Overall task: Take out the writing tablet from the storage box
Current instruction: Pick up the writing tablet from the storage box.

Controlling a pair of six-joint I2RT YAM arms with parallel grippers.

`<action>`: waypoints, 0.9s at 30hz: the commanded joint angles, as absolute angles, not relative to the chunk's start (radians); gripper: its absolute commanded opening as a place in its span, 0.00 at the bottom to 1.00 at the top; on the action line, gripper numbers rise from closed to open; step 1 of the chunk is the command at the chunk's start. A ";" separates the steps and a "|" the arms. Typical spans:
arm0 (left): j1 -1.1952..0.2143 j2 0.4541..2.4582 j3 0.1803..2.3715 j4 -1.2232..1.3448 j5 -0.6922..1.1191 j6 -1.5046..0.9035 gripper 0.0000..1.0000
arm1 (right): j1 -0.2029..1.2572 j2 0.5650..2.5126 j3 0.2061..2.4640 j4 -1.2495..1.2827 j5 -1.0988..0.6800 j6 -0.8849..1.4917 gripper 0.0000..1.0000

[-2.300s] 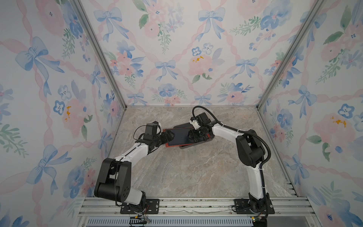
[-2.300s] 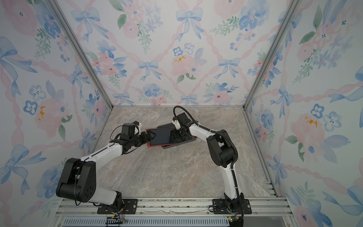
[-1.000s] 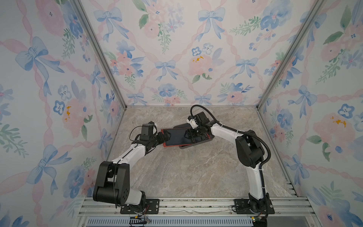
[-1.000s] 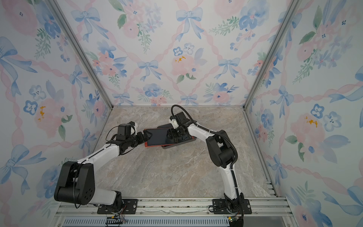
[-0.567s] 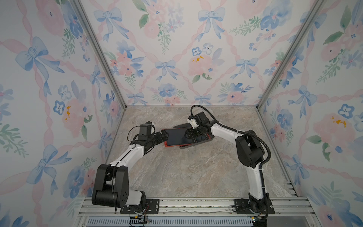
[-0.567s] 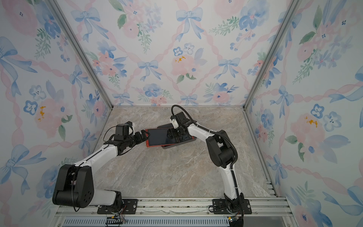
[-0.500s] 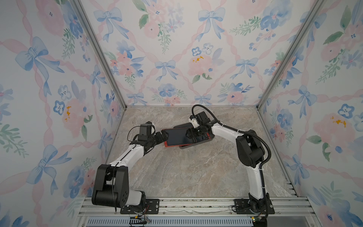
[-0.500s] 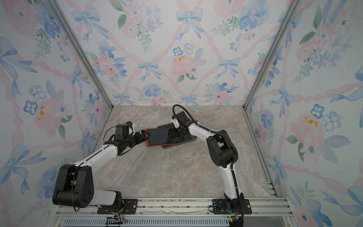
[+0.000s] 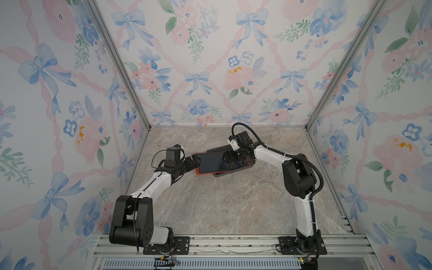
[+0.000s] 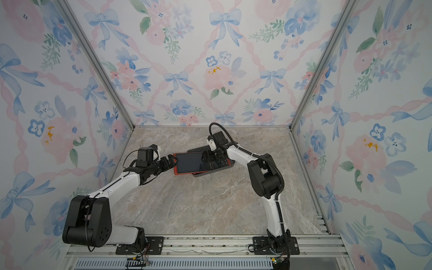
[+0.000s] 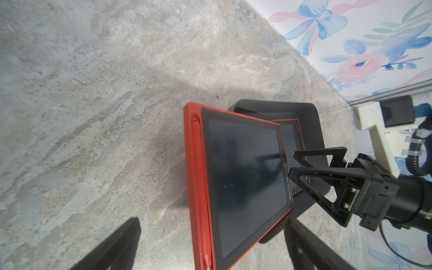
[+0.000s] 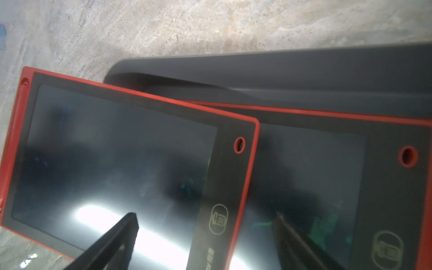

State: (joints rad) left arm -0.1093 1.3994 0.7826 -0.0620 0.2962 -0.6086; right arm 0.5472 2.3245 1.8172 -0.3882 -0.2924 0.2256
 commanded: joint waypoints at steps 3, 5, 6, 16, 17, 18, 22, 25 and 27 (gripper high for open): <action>-0.104 1.375 0.789 -0.077 0.311 -0.591 0.98 | 0.564 2.382 1.833 -0.384 -0.328 0.258 0.93; -0.104 1.375 0.788 -0.077 0.312 -0.590 0.98 | 0.566 2.385 1.834 -0.384 -0.331 0.258 0.93; -0.104 1.373 0.788 -0.077 0.311 -0.590 0.98 | 0.567 2.386 1.837 -0.384 -0.331 0.257 0.93; -0.104 1.371 0.784 -0.078 0.310 -0.588 0.98 | 0.578 2.380 1.835 -0.376 -0.352 0.261 0.98; -0.104 1.370 0.784 -0.078 0.309 -0.588 0.98 | 0.580 2.378 1.834 -0.375 -0.357 0.261 0.98; -0.104 1.370 0.784 -0.077 0.308 -0.588 0.98 | 0.581 2.379 1.836 -0.374 -0.363 0.263 0.98; -0.103 1.372 0.783 -0.076 0.307 -0.587 0.98 | 0.587 2.381 1.830 -0.350 -0.392 0.289 0.98; -0.102 1.372 0.781 -0.078 0.305 -0.588 0.98 | 0.594 2.373 1.820 -0.332 -0.402 0.303 0.98; -0.103 1.372 0.779 -0.076 0.305 -0.588 0.98 | 0.601 2.361 1.815 -0.330 -0.399 0.301 0.98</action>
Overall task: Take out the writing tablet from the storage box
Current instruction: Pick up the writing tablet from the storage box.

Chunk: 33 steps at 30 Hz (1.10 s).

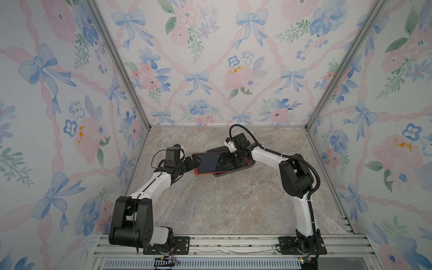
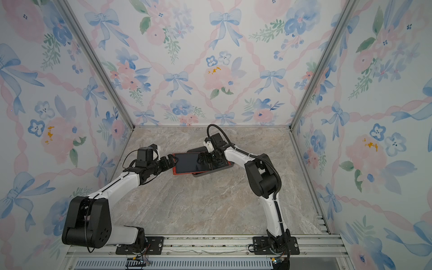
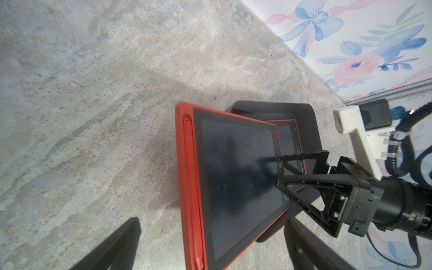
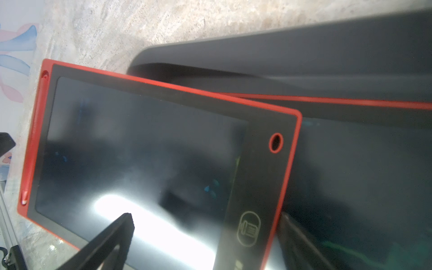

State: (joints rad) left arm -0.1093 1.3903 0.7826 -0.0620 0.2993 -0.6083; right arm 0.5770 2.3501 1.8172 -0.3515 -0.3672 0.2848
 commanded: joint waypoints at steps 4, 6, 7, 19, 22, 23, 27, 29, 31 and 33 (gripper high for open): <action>-0.103 1.376 0.781 -0.076 0.312 -0.588 0.98 | 0.610 2.345 1.816 -0.327 -0.399 0.301 0.98; -0.104 1.374 0.780 -0.077 0.313 -0.589 0.98 | 0.614 2.345 1.818 -0.319 -0.410 0.309 0.98; -0.104 1.373 0.781 -0.076 0.312 -0.589 0.98 | 0.615 2.347 1.819 -0.315 -0.416 0.315 0.98; -0.102 1.359 0.794 -0.077 0.344 -0.592 0.98 | 0.629 2.367 1.852 -0.301 -0.438 0.332 0.99; -0.103 1.355 0.799 -0.077 0.366 -0.597 0.98 | 0.629 2.379 1.862 -0.303 -0.440 0.334 0.99; -0.103 1.353 0.799 -0.074 0.371 -0.599 0.98 | 0.629 2.385 1.865 -0.305 -0.441 0.333 0.99; -0.103 1.349 0.798 -0.075 0.387 -0.602 0.98 | 0.629 2.394 1.877 -0.305 -0.443 0.331 0.99; -0.104 1.354 0.798 -0.074 0.395 -0.604 0.98 | 0.629 2.400 1.885 -0.305 -0.446 0.330 0.99; -0.103 1.363 0.799 -0.073 0.411 -0.607 0.98 | 0.629 2.407 1.894 -0.312 -0.449 0.328 0.99; -0.104 1.364 0.805 -0.072 0.426 -0.610 0.98 | 0.629 2.414 1.897 -0.312 -0.452 0.329 0.99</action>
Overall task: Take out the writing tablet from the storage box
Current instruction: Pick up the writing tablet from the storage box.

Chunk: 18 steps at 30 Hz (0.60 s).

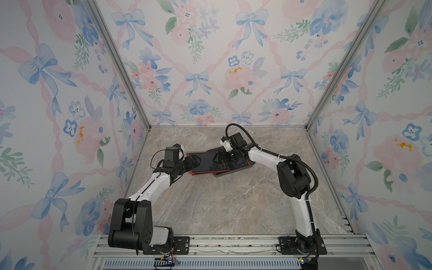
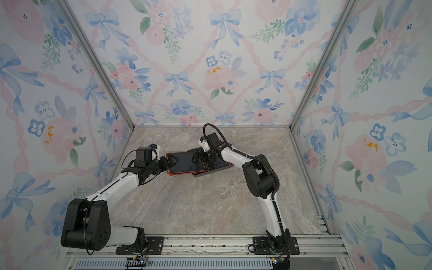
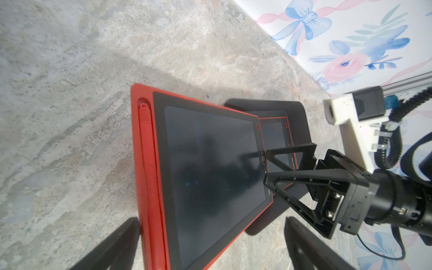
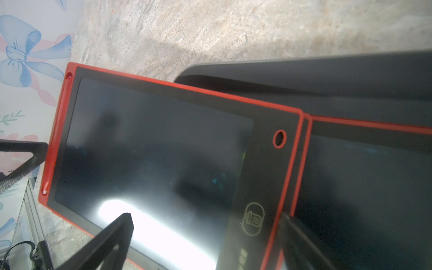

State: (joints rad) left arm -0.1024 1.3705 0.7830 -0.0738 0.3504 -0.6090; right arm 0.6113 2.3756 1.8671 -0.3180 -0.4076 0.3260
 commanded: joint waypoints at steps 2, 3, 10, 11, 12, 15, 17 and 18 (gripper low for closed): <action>-0.104 1.363 0.807 -0.072 0.431 -0.610 0.98 | 0.629 2.420 1.899 -0.312 -0.455 0.331 0.99; -0.103 1.362 0.807 -0.072 0.433 -0.610 0.98 | 0.629 2.424 1.899 -0.311 -0.459 0.332 0.99; -0.097 1.370 0.775 -0.074 0.367 -0.617 0.98 | 0.630 2.433 1.899 -0.305 -0.462 0.336 0.99; -0.095 1.371 0.773 -0.073 0.370 -0.618 0.98 | 0.630 2.433 1.898 -0.307 -0.461 0.335 0.99; -0.095 1.371 0.775 -0.073 0.373 -0.618 0.98 | 0.630 2.431 1.899 -0.306 -0.461 0.334 0.99; -0.094 1.375 0.784 -0.073 0.384 -0.612 0.98 | 0.631 2.433 1.900 -0.305 -0.462 0.333 0.99; -0.092 1.381 0.785 -0.073 0.384 -0.610 0.98 | 0.632 2.435 1.899 -0.305 -0.462 0.333 0.99; -0.091 1.384 0.784 -0.073 0.384 -0.610 0.98 | 0.633 2.435 1.900 -0.305 -0.461 0.332 0.99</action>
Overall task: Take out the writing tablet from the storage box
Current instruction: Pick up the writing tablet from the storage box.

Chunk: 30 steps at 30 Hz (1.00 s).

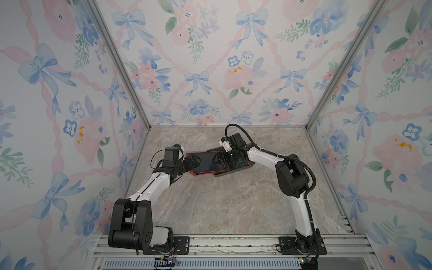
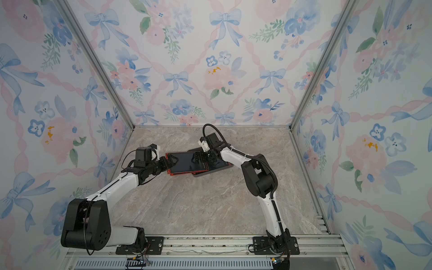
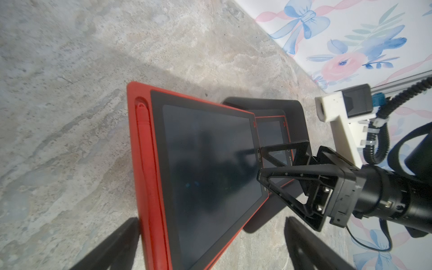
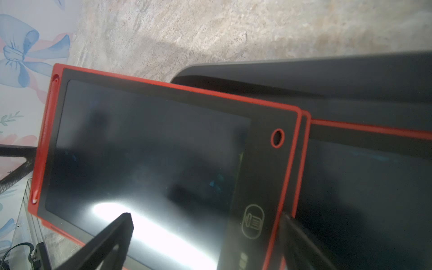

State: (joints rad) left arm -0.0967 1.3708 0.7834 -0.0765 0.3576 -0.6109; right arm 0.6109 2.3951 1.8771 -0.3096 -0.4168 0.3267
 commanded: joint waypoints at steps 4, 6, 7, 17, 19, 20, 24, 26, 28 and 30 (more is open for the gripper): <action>-0.079 1.395 0.775 -0.074 0.376 -0.608 0.98 | 0.634 2.436 1.901 -0.307 -0.461 0.329 0.99; -0.072 1.398 0.770 -0.074 0.376 -0.610 0.98 | 0.634 2.438 1.903 -0.307 -0.460 0.329 0.99; -0.071 1.400 0.771 -0.073 0.384 -0.609 0.98 | 0.634 2.440 1.904 -0.307 -0.460 0.328 0.99; -0.071 1.369 0.811 -0.073 0.439 -0.613 0.94 | 0.641 2.449 1.927 -0.303 -0.460 0.329 0.99; -0.069 1.365 0.808 -0.074 0.437 -0.617 0.93 | 0.644 2.454 1.937 -0.304 -0.463 0.331 0.99; -0.069 1.360 0.807 -0.073 0.436 -0.619 0.92 | 0.646 2.457 1.942 -0.304 -0.465 0.331 0.99; -0.069 1.334 0.807 -0.074 0.433 -0.627 0.87 | 0.652 2.462 1.952 -0.304 -0.465 0.330 0.99; -0.069 1.320 0.810 -0.072 0.434 -0.631 0.86 | 0.653 2.466 1.952 -0.305 -0.466 0.330 0.99; -0.068 1.313 0.816 -0.072 0.439 -0.634 0.83 | 0.653 2.468 1.950 -0.305 -0.465 0.331 0.99; -0.069 1.311 0.822 -0.072 0.447 -0.637 0.78 | 0.655 2.467 1.950 -0.304 -0.465 0.331 0.99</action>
State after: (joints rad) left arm -0.0711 1.3277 0.7921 -0.0765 0.4141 -0.6315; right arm 0.6342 2.4287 1.9297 -0.2966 -0.4343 0.3264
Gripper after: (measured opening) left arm 0.791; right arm 0.992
